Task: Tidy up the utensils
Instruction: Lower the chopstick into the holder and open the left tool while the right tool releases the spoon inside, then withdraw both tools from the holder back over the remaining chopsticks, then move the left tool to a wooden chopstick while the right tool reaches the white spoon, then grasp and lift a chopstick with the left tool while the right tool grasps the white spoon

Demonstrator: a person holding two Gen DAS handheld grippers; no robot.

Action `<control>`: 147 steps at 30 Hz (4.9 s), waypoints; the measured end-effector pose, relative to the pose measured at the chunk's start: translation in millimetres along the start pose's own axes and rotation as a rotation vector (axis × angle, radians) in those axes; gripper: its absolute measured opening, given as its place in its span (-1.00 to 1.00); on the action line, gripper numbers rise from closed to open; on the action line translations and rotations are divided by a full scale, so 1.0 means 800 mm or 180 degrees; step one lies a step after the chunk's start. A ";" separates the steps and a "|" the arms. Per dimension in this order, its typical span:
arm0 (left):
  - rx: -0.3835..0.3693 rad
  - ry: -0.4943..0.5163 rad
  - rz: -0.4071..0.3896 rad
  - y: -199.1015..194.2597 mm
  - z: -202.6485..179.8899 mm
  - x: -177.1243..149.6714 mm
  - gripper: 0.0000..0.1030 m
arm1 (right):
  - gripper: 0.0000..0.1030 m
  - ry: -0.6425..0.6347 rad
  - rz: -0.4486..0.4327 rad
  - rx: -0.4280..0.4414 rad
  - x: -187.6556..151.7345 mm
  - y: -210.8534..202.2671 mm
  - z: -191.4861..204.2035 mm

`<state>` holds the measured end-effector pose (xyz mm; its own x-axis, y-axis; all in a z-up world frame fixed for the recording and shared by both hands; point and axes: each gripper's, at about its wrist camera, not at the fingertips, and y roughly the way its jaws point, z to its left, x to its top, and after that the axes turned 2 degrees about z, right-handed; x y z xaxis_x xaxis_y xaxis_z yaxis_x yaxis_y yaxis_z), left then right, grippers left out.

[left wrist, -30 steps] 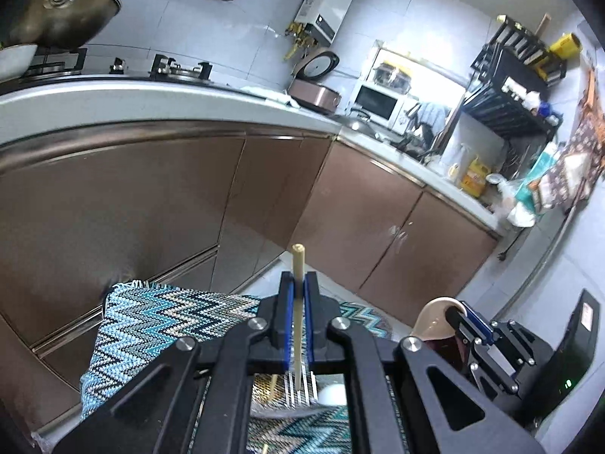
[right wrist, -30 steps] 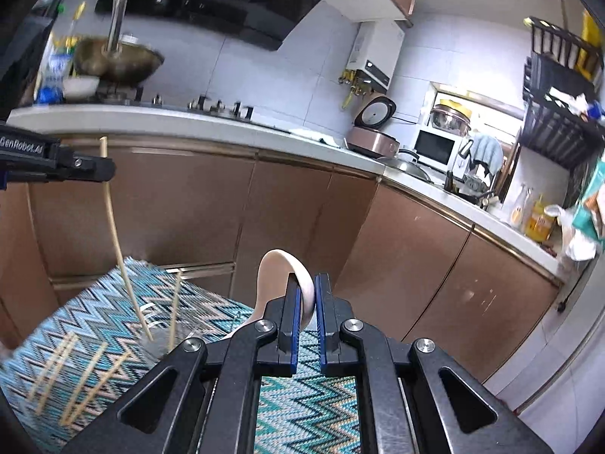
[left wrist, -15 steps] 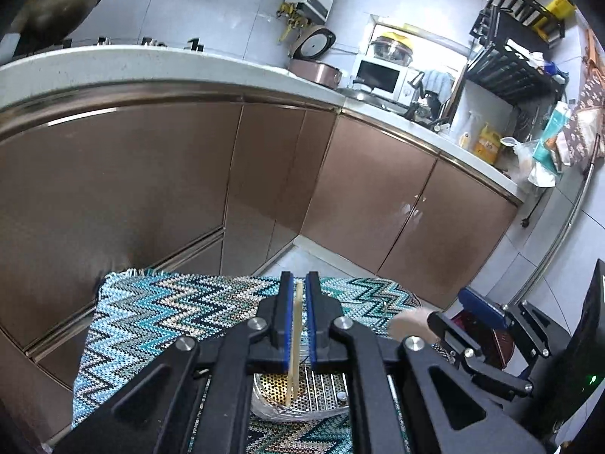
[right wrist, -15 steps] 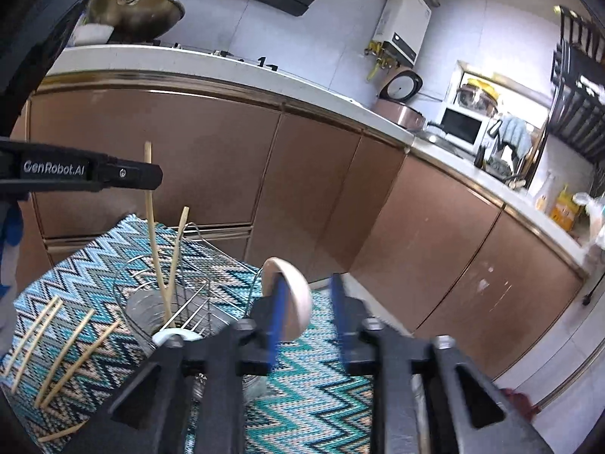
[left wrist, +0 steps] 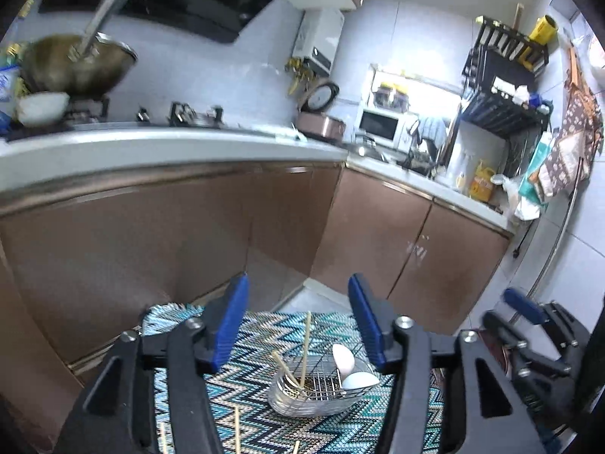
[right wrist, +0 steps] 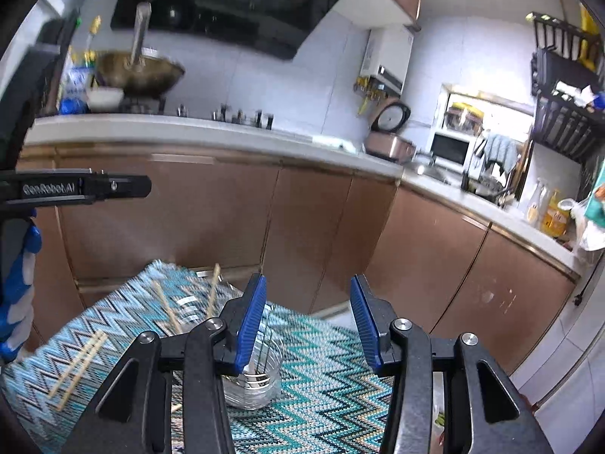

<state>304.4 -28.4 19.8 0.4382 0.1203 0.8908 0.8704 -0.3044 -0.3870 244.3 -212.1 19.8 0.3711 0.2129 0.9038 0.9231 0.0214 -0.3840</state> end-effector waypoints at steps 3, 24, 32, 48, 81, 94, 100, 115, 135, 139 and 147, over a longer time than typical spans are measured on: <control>0.0052 0.0043 -0.0133 -0.043 0.001 0.007 0.11 | 0.09 0.0085 -0.0181 -0.0021 0.014 -0.046 -0.011; 0.0217 0.0106 -0.0328 -0.241 0.025 -0.007 0.11 | 0.11 0.0528 -0.0559 -0.0037 0.012 -0.274 -0.048; 0.0265 0.0052 -0.0333 -0.264 0.037 -0.023 0.11 | 0.11 0.0584 -0.0551 -0.0025 -0.012 -0.299 -0.049; 0.0336 0.0003 0.0262 -0.198 0.053 -0.108 0.11 | 0.11 0.0834 -0.0007 0.0216 -0.099 -0.246 -0.058; 0.0675 0.0148 0.1669 -0.053 0.093 -0.294 0.11 | 0.07 0.1415 0.1619 0.1169 -0.308 -0.031 -0.012; 0.0528 0.0197 0.1790 0.005 0.088 -0.277 0.10 | -0.37 0.1416 0.1847 0.1411 -0.331 0.011 -0.001; 0.0359 0.0197 0.1847 0.053 0.089 -0.253 0.05 | -0.47 0.1421 0.1862 0.1485 -0.331 0.018 -0.001; 0.0122 -0.0012 0.2505 0.203 0.098 -0.233 -0.36 | -0.52 0.1344 0.1938 0.1686 -0.329 0.049 0.007; 0.0111 -0.0078 0.2683 0.231 0.097 -0.233 -0.90 | -0.83 0.1025 0.2114 0.1858 -0.321 0.072 0.011; 0.0018 -0.0056 0.2475 0.206 0.086 -0.217 -0.90 | -0.90 0.0976 0.2052 0.1756 -0.312 0.062 0.007; 0.0026 0.0006 0.2178 0.156 0.070 -0.196 -0.90 | -0.94 0.0853 0.1939 0.1634 -0.296 0.034 0.014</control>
<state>356.8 -32.0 -181.0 0.8899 -0.0983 0.4455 0.3993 -0.3042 -0.8649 180.7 -251.3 -207.0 0.8609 0.0933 0.5001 0.4171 0.4335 -0.7989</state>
